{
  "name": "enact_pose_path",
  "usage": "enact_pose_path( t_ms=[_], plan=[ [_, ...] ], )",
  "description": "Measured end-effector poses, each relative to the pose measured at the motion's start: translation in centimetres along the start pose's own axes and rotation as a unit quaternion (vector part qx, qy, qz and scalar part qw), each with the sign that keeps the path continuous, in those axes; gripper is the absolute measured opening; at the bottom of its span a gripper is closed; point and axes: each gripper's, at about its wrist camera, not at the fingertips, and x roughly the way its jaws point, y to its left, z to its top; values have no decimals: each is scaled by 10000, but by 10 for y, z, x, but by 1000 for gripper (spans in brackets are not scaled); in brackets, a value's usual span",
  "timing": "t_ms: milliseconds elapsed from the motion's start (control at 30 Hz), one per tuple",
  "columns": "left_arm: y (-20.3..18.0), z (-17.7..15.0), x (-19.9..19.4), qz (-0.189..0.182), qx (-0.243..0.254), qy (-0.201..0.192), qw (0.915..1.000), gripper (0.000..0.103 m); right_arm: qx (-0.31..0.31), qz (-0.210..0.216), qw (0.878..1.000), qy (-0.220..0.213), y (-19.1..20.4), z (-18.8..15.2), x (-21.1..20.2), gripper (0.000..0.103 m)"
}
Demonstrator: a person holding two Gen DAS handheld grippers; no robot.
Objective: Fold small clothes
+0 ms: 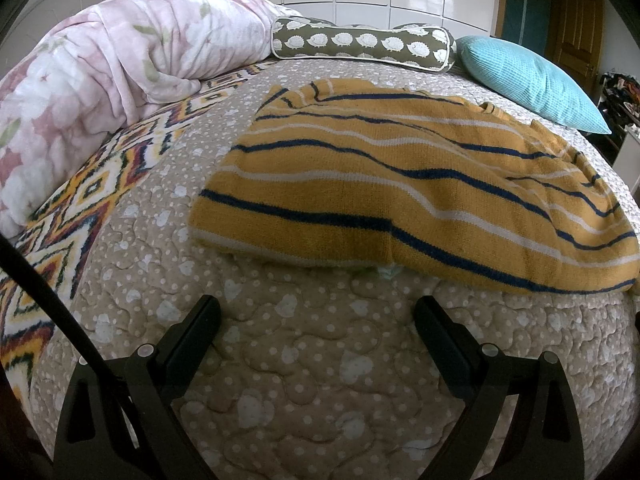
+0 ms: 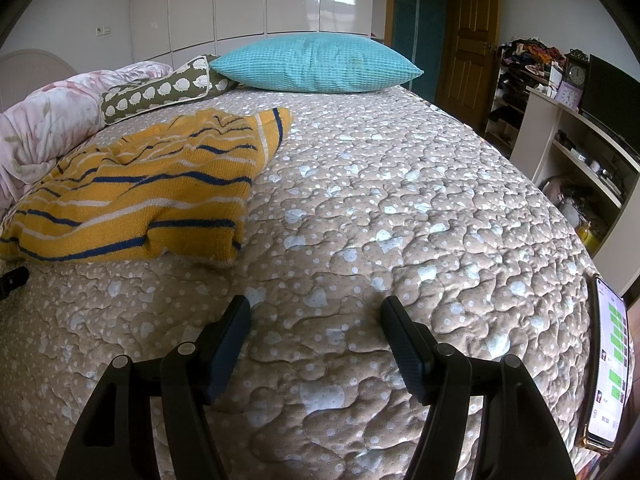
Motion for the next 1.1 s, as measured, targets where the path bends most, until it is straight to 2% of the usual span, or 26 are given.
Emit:
enact_pose_path(
  t_ms=[1100],
  plan=[
    [3, 0, -1, -96, -95, -42, 9999, 97, -110, -108, 9999, 31, -3, -1, 1, 74]
  ],
)
